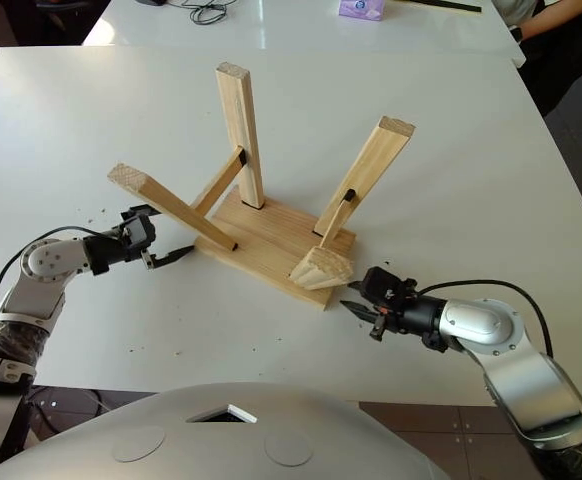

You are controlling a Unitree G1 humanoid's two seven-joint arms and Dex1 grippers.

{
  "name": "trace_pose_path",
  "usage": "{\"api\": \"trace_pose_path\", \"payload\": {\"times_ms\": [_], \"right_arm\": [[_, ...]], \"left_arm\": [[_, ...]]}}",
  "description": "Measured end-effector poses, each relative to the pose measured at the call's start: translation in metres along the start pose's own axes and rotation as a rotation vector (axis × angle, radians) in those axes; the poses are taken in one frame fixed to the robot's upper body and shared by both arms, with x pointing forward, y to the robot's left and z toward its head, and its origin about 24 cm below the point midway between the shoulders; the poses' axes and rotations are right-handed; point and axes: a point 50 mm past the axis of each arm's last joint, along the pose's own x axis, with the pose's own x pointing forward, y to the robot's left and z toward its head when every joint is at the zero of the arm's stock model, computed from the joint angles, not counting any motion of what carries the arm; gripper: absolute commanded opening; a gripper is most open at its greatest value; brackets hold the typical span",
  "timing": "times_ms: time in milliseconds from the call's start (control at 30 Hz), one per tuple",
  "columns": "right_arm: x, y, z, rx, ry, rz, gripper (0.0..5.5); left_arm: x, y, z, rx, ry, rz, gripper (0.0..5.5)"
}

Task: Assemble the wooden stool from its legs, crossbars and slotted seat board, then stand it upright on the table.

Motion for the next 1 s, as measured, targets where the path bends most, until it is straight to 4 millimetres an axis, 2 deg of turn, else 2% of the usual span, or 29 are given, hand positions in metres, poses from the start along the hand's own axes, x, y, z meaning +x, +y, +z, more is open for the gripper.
{"api": "trace_pose_path", "payload": {"times_ms": [67, 167, 400, 567, 767, 967, 1000], "right_arm": [[0.006, 0.001, -0.004, 0.012, -0.001, -0.003, 1.56], [0.012, -0.011, -0.006, 0.005, -0.013, -0.057, 1.56], [0.015, -0.022, -0.009, -0.028, -0.042, -0.124, 1.56], [0.016, -0.022, -0.009, -0.048, -0.050, -0.123, 1.56], [0.016, -0.014, -0.010, -0.047, -0.067, -0.099, 1.58], [0.014, -0.013, -0.012, -0.046, -0.069, -0.107, 1.58], [0.015, -0.013, -0.012, -0.045, -0.071, -0.108, 1.58]], "left_arm": [[-0.001, -0.003, 0.002, -0.001, -0.003, -0.027, 4.39], [-0.008, -0.007, 0.004, -0.007, 0.013, -0.071, 4.39], [-0.022, -0.031, 0.011, -0.019, 0.020, -0.236, 4.39], [-0.024, -0.028, 0.009, -0.110, 0.039, -0.207, 4.39], [-0.033, -0.029, 0.006, -0.272, 0.050, -0.164, 3.50], [-0.034, -0.037, 0.011, -0.292, 0.019, -0.247, 2.48], [-0.034, -0.037, 0.011, -0.290, 0.022, -0.255, 2.48]]}}
